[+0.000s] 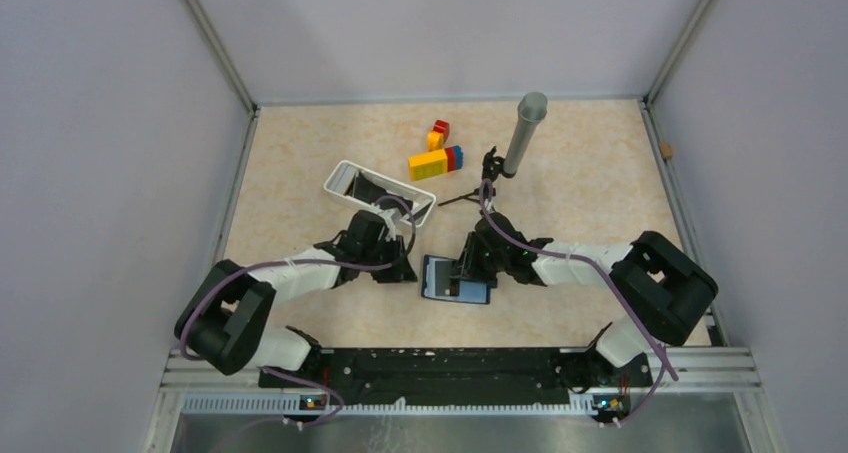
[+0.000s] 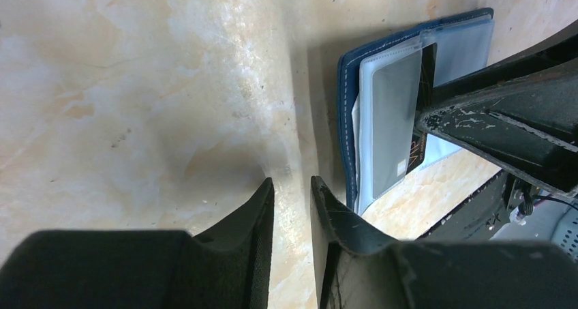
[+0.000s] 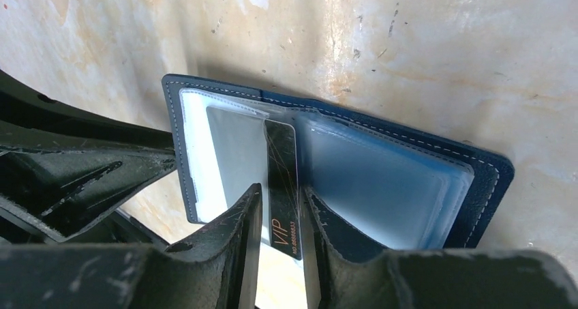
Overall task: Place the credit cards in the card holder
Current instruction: Insert the credit card into the card holder.
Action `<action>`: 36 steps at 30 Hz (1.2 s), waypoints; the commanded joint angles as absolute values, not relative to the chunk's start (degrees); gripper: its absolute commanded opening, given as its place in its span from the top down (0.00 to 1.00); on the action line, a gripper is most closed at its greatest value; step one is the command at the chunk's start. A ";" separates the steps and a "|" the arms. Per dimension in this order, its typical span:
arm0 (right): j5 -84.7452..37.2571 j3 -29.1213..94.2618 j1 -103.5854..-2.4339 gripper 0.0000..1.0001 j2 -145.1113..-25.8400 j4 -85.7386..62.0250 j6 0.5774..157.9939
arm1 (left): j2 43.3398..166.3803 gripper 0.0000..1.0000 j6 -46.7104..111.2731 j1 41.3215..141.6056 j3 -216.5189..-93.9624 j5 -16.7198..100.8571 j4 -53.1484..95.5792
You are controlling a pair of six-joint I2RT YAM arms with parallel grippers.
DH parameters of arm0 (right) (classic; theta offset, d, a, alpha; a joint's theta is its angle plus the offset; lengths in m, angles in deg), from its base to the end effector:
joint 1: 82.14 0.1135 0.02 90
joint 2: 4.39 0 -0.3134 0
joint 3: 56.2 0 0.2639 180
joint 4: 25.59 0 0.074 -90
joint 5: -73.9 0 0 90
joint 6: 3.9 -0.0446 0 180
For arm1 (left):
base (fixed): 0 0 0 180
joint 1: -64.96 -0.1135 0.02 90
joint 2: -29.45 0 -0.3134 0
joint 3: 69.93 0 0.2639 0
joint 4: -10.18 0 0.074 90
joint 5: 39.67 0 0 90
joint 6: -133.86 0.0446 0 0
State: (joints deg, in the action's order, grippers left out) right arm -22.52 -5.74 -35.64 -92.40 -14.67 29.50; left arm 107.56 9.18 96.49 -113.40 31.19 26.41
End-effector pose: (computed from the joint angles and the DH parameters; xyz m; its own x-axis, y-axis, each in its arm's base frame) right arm 0.2007 0.2187 0.1773 -0.9281 0.2273 -0.2951 0.0053 0.8003 0.5996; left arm 0.2019 -0.1410 0.1801 -0.9252 -0.0630 -0.3742 0.1751 0.8040 -0.5682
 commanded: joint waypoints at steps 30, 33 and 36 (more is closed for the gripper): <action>-19.99 -0.03 -31.93 0.81 -96.14 -13.83 29.56 | 107.25 0.65 6.67 97.25 -112.72 33.40 26.66; -19.65 -0.89 -31.89 0.81 -96.23 -13.98 29.25 | 105.13 0.62 6.77 96.26 -112.16 34.90 29.00; -19.45 -1.29 -31.88 0.81 -96.44 -13.98 29.16 | 102.43 0.60 5.73 95.11 -111.37 35.99 30.18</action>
State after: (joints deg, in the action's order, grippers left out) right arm -20.77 -1.04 -32.66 -95.96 -13.23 29.33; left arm 106.38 5.47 96.47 -112.68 32.70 26.87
